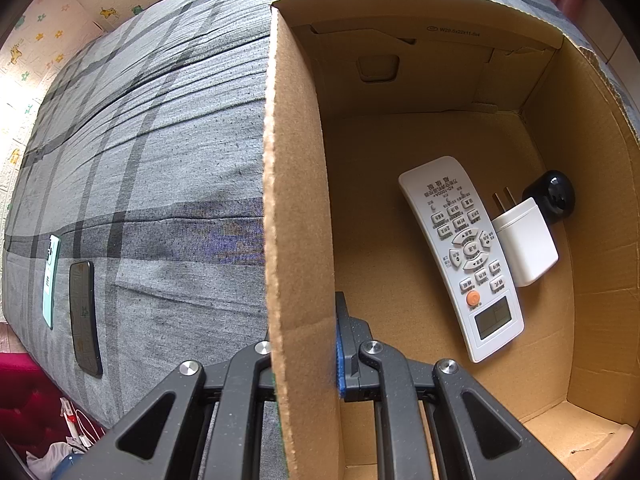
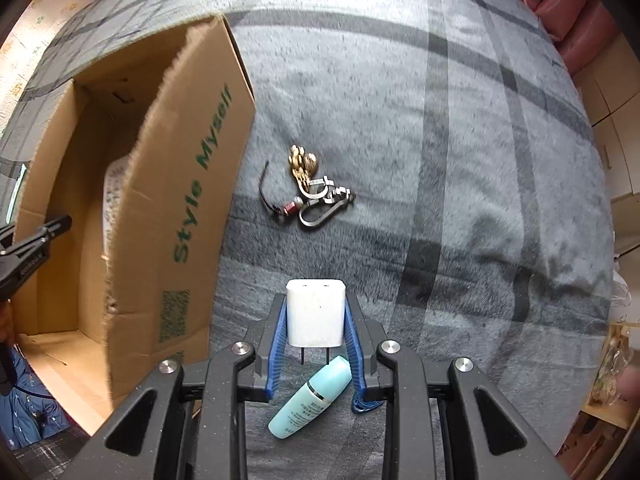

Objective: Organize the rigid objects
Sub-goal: 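Lift the adapter and carry it over the box with the right gripper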

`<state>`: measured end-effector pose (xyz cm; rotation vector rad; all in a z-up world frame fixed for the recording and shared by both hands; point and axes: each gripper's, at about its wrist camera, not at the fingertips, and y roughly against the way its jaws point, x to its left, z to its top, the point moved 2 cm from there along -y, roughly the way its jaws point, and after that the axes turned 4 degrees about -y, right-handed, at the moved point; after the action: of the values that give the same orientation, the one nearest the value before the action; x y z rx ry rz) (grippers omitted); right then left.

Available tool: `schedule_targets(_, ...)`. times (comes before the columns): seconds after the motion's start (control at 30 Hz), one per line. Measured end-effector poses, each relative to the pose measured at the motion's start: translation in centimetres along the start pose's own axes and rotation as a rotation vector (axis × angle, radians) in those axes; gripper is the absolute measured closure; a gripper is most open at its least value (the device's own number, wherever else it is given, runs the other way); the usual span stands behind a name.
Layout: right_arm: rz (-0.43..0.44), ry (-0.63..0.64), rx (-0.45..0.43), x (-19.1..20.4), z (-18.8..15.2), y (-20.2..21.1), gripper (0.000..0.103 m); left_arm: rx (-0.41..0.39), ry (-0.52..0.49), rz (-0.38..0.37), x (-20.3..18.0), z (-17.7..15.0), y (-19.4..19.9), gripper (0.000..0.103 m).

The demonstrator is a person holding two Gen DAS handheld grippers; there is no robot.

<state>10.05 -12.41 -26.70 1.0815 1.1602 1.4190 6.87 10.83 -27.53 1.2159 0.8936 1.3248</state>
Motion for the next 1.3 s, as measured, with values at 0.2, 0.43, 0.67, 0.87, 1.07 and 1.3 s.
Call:
schedule_targets(0.2, 0.008, 0.006, -0.040, -0.6, -0.1, 2.2, 0.075, 0.001, 0.000, -0.004, 0.0, 0.0, -0.1, 0.090)
schedule_targets(0.43, 0.016, 0.021, -0.082, -0.1, 0.5, 4.1, 0.075, 0.000, 0.000, -0.006, -0.1, -0.1, -0.1, 0.090)
schedule_targets(0.67, 0.031, 0.054, -0.116, 1.8, 1.4, 5.9, 0.075, -0.001, -0.001, -0.011, -0.1, -0.2, -0.1, 0.090)
schedule_targets(0.87, 0.050, 0.083, -0.136, 3.8, 2.3, 7.0, 0.075, -0.002, -0.001, -0.014, -0.1, -0.1, 0.0, 0.090)
schedule_targets(1.07, 0.077, 0.115, -0.142, 6.1, 3.0, 7.3, 0.075, 0.000, 0.001, -0.019, -0.1, -0.1, 0.0, 0.090)
schedule_targets(1.3, 0.102, 0.164, -0.123, 9.2, 3.4, 6.4, 0.075, -0.001, 0.001, -0.025, 0.0, -0.1, 0.0, 0.090)
